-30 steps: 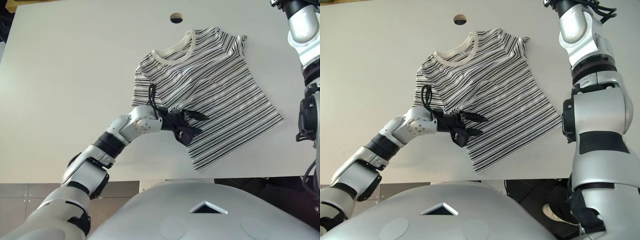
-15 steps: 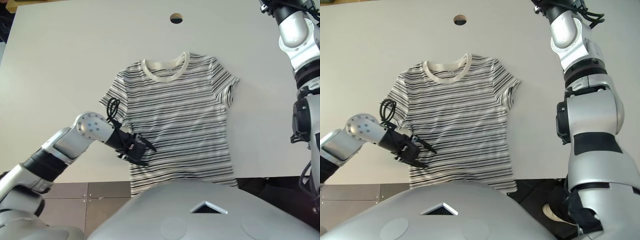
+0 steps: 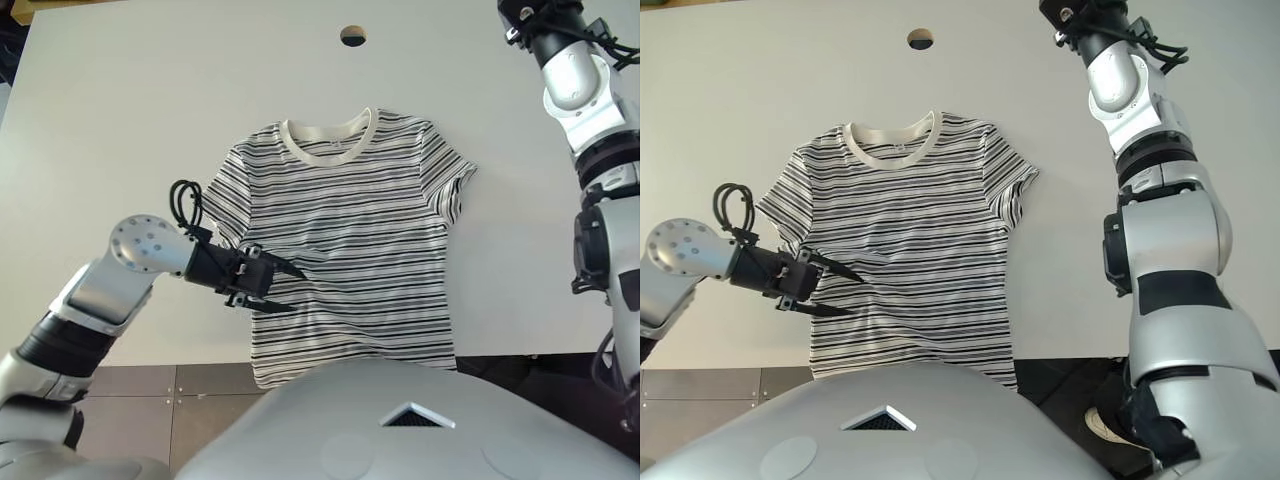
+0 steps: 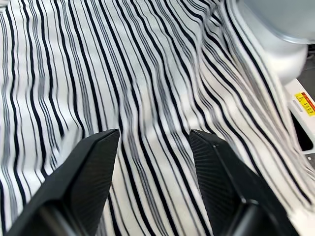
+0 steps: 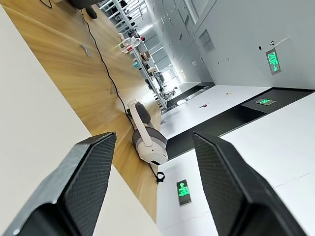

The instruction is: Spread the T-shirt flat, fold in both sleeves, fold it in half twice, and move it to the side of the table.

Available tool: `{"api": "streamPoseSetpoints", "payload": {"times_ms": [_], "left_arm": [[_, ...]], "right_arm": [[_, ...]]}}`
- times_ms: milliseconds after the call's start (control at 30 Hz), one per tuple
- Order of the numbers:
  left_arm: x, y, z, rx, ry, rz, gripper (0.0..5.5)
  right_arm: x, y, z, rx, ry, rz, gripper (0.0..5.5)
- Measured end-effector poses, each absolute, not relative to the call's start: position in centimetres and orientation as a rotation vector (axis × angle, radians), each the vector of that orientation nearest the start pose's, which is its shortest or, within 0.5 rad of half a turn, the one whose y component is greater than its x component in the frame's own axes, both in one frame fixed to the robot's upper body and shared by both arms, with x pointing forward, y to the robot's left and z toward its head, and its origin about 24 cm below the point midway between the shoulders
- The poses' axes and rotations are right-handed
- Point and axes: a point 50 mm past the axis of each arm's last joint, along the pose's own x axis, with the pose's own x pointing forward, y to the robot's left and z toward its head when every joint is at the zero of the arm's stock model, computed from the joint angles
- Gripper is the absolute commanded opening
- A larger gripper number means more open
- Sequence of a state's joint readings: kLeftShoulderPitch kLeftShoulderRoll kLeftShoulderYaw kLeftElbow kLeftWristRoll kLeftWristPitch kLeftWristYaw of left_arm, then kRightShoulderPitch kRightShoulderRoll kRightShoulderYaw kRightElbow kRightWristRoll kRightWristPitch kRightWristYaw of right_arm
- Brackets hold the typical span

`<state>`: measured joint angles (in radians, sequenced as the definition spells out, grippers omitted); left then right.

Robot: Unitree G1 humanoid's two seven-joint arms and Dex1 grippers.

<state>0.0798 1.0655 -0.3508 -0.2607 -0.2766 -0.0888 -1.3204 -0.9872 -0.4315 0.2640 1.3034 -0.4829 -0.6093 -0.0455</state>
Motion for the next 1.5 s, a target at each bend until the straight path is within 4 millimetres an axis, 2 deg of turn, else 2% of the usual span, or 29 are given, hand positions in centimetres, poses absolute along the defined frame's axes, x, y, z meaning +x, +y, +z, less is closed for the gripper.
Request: {"api": "streamPoseSetpoints", "payload": {"times_ms": [67, 133, 167, 233, 300, 367, 467, 500, 567, 633, 767, 867, 933, 1000, 1133, 1267, 1333, 1500], "left_arm": [[15.3, 20.9, 7.7, 0.603, 0.516, -1.759, 2.66], [14.7, 21.0, 8.3, 0.604, 0.515, -1.779, 2.66], [14.8, 21.0, 8.7, 0.592, 0.493, -1.771, 2.66], [15.7, 20.9, 9.6, 0.574, 0.397, -1.703, 2.66], [17.8, 20.0, 10.7, 0.53, 0.2, -1.548, 2.66], [20.2, 20.3, 11.5, 0.463, 0.082, -1.322, 2.66], [23.3, 22.3, 11.3, 0.346, 0.048, -0.956, 2.66], [24.0, 23.7, 10.8, 0.32, 0.08, -0.827, 2.66], [24.5, 25.6, 9.6, 0.3, 0.133, -0.683, 2.66], [24.5, 26.8, 8.5, 0.282, 0.175, -0.603, 2.66], [23.8, 27.5, 6.6, 0.249, 0.227, -0.572, 2.66], [23.7, 27.9, 5.6, 0.235, 0.262, -0.537, 2.66], [23.8, 28.5, 5.0, 0.217, 0.288, -0.491, 2.66], [24.1, 28.7, 4.9, 0.213, 0.294, -0.464, 2.66], [24.8, 28.6, 4.7, 0.2, 0.324, -0.427, 2.66], [25.2, 27.5, 4.5, 0.166, 0.352, -0.433, 2.66], [25.6, 26.4, 4.8, 0.158, 0.35, -0.464, 2.66], [25.6, 25.6, 4.6, 0.157, 0.398, -0.487, 2.66]], "right_arm": [[38.3, -16.5, 11.1, -0.973, -0.277, 0.444, 2.88], [36.9, -13.4, 9.0, -0.956, -0.309, 0.64, 2.88], [36.0, -12.0, 8.0, -0.98, -0.324, 0.76, 2.88], [34.3, -10.4, 5.7, -1.015, -0.307, 0.918, 2.88], [32.6, -9.4, 3.2, -1.041, -0.264, 1.033, 2.88], [31.9, -9.0, 2.1, -1.084, -0.239, 1.075, 2.88], [32.0, -8.3, 1.6, -1.127, -0.226, 1.055, 2.88], [32.3, -8.2, 1.6, -1.157, -0.211, 1.04, 2.88], [33.0, -8.6, 1.6, -1.192, -0.17, 0.992, 2.88], [33.8, -9.3, 1.8, -1.224, -0.121, 0.922, 2.88], [34.6, -10.8, 2.0, -1.262, -0.072, 0.837, 2.88], [34.4, -10.7, 2.3, -1.227, -0.113, 0.858, 2.88], [34.0, -9.9, 3.0, -1.174, -0.217, 0.89, 2.88], [33.7, -8.8, 4.5, -1.118, -0.393, 0.895, 2.88], [33.2, -8.1, 7.9, -1.021, -0.701, 0.847, 2.88], [32.5, -8.0, 10.9, -0.947, -0.925, 0.789, 2.88], [32.4, -8.2, 12.0, -0.93, -0.99, 0.748, 2.88], [32.8, -9.3, 13.3, -0.942, -1.021, 0.666, 2.88]]}}
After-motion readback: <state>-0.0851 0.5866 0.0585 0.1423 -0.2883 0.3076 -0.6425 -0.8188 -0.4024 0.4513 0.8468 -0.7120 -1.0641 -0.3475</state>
